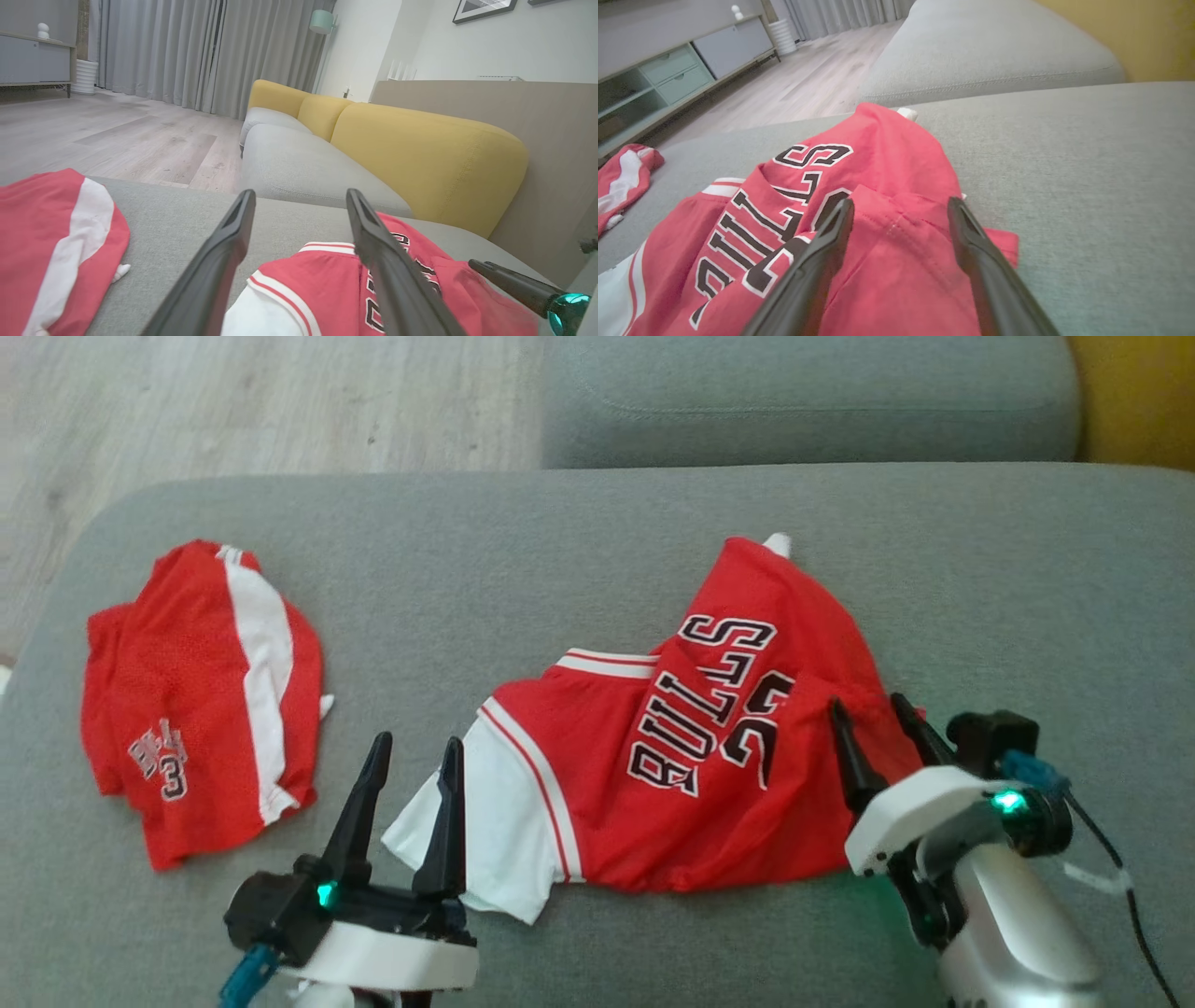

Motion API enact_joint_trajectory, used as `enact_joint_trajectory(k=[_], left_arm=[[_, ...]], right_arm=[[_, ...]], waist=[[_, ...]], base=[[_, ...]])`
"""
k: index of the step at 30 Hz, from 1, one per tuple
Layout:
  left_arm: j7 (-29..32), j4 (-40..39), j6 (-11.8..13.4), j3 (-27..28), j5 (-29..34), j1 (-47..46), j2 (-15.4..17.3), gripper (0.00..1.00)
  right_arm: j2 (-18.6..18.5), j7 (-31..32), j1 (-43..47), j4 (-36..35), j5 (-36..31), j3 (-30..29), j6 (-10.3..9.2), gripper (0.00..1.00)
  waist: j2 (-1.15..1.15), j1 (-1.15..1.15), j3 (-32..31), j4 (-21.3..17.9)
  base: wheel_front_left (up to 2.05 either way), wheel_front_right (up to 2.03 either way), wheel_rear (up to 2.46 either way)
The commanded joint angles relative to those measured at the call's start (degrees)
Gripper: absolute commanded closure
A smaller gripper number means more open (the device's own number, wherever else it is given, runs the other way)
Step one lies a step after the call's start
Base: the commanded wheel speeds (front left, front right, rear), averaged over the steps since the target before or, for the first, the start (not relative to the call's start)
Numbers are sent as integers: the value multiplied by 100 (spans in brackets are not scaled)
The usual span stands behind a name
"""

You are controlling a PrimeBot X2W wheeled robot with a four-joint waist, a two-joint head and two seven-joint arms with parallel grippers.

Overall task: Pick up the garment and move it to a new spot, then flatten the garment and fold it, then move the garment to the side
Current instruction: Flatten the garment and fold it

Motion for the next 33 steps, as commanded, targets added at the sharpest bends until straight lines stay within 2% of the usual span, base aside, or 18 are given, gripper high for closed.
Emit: enact_joint_trajectory(k=[1,7,9,12,14,20,24,30,31,32,33], left_arm=[[-54,-158,-21,138,55,-320,-9,0],[-54,-109,-30,144,52,-380,-9,0],[-54,-98,-32,137,48,-382,-9,0],[-54,-92,-34,151,45,-359,-9,0],[-54,-92,-35,179,54,-326,-9,0],[-54,-110,-36,201,34,-275,-9,0],[-54,-123,-37,177,2,-210,-9,0],[-54,-170,-9,172,-46,-129,-9,0],[-54,-178,-3,174,-54,-118,-9,0],[-54,-186,2,176,-60,-107,-9,0],[-54,-193,5,177,-65,-99,-9,0]], right_arm=[[-1,36,-316,-12,-32,138,41,0],[-1,273,-624,744,26,233,41,0],[-1,210,-679,897,53,222,41,100],[-1,-35,-756,1012,209,110,41,100],[-1,-279,-901,1139,52,-205,41,100],[-15,-594,-1447,1029,-886,-1287,41,100],[-51,-594,-1758,754,-1426,-1813,41,100],[-33,-262,-1625,634,-1993,-2367,41,100],[-25,-218,-1537,629,-2071,-2409,41,92],[-19,-199,-1444,612,-2145,-2436,41,59],[-13,-187,-1350,585,-2197,-2475,41,7]], waist=[[0,-1,60,83],[0,-1,92,184],[0,-1,80,198],[0,-1,44,186],[0,-1,-16,152],[0,-1,-181,90],[0,-1,-297,78],[0,-1,-356,60],[0,-1,-359,55],[0,-1,-357,46],[0,-1,-355,37]], base=[[0,0,0],[0,0,0],[0,0,0],[0,0,0],[0,0,0],[0,0,0],[0,0,0],[0,0,0],[0,0,0],[0,0,0],[0,0,0]])
